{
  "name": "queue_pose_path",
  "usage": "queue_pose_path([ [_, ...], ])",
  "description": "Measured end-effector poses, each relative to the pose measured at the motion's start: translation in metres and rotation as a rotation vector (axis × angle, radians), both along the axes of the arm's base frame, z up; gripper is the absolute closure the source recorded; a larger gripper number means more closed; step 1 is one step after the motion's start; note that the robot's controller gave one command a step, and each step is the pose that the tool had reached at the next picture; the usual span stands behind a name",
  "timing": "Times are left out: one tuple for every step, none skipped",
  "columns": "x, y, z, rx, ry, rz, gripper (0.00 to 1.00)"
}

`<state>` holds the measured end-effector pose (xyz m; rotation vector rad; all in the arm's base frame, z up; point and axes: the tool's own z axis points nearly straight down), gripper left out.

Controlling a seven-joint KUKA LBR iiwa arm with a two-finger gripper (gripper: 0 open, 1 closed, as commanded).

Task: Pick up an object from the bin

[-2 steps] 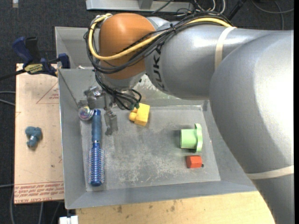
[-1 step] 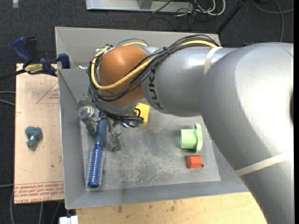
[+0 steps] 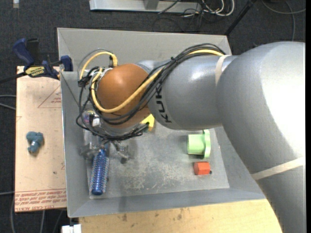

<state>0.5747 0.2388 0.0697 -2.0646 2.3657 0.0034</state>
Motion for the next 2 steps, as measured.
queue_pose_path([
  [0.001, 0.000, 0.001, 0.001, -0.001, -0.002, 1.00],
  [0.015, -0.019, 0.168, 0.002, -0.010, 0.026, 1.00],
])
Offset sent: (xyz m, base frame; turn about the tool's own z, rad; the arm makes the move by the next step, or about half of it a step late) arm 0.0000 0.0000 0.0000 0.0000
